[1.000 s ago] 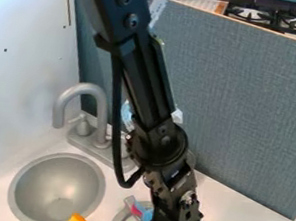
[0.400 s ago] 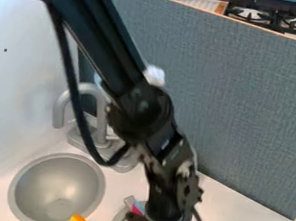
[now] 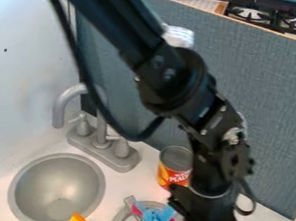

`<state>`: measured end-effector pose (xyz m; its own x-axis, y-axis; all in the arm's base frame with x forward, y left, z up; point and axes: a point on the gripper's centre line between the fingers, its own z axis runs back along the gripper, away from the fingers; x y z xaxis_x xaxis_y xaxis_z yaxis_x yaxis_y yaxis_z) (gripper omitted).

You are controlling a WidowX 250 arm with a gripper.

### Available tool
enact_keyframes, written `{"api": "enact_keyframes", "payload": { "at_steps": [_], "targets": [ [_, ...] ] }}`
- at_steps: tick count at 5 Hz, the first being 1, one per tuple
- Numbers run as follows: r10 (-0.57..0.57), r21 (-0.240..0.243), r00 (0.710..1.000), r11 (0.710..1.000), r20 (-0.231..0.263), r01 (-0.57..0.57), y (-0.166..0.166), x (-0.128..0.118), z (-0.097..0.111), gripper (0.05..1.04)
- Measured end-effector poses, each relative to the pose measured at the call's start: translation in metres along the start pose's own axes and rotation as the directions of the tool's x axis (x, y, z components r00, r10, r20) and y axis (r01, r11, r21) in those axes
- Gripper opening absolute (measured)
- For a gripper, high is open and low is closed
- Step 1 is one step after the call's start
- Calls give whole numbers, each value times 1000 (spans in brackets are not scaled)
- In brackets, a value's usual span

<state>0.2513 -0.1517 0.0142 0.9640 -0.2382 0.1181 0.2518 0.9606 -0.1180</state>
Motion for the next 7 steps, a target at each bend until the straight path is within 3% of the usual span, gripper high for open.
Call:
{"api": "enact_keyframes", "payload": {
  "at_steps": [2,3,5,7],
  "targets": [
    [-47,-12,997,999,-69,46,-22,30,-34,102],
    [-103,16,988,994,-112,105,-32,39,-50,102],
    [-198,4,961,979,-193,202,-47,48,-75,102],
    [-208,16,960,977,-187,215,-49,52,-85,102]
  ]
}}
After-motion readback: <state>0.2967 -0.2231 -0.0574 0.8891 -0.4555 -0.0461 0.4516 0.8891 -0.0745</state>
